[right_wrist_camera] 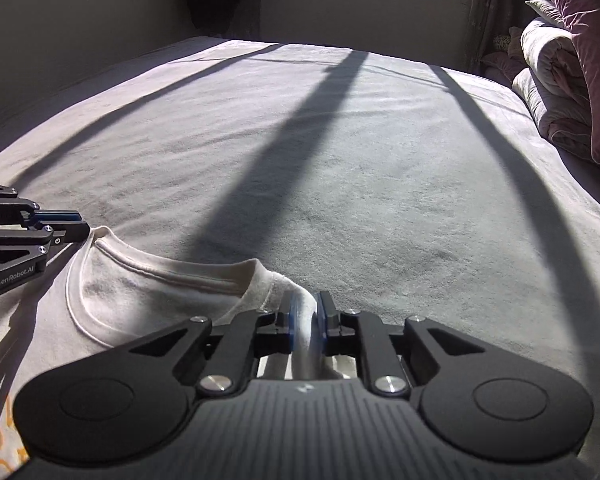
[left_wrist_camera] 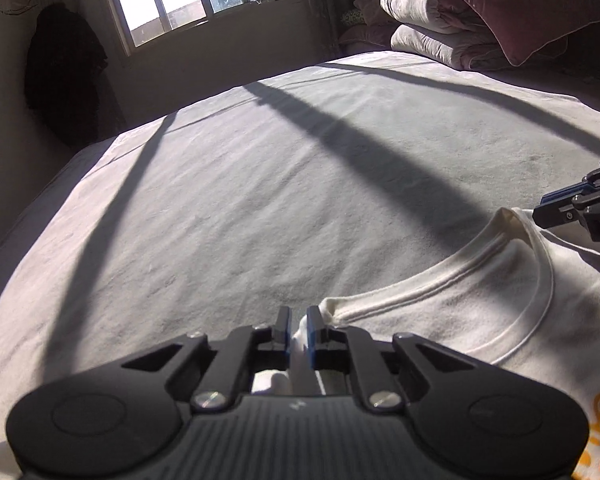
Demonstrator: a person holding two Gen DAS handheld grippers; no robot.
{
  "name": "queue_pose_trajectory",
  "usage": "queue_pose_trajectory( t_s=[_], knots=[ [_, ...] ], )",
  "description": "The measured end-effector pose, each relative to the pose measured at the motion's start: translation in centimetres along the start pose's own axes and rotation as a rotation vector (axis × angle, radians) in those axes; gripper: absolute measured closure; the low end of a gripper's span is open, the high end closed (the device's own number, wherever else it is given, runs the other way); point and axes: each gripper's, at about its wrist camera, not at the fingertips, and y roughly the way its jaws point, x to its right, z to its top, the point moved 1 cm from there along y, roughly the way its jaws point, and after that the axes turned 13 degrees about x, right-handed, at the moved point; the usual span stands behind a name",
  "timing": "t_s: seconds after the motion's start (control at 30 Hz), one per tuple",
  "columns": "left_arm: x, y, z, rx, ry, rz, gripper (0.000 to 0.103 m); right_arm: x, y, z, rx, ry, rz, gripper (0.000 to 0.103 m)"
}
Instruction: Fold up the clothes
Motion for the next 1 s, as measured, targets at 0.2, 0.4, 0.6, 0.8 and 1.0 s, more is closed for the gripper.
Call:
queue_pose_trajectory(
  t_s=[0.2, 0.4, 0.6, 0.8, 1.0],
  knots=[
    [0.8, -2.3, 2.6, 0.017, -0.058, -0.035, 0.062, 4.5, -5.7, 0.6, -0.01, 0.028, 0.008, 0.061],
    [5.0, -3.2, 4.3, 0.034, -0.148, -0.2, 0.062, 11.0, -11.9, 0.0, -0.017, 0.11, -0.049, 0.061],
    [11.1, -3.2, 5.3, 0.023, -0.16, -0.385, 0.055, 15.9, -17.0, -1.6, -0.039, 0.122, -0.143, 0.061],
    [17.3, -4.0, 5.9, 0.039, -0.084, -0.554, 0.047, 20.5, -20.5, -3.7, -0.075, 0.145, -0.25, 0.061],
    [22.9, -5.0, 6.0, 0.047, -0.007, -0.688, 0.045, 23.3, -21.4, -5.5, -0.12, 0.172, -0.33, 0.061]
  ],
)
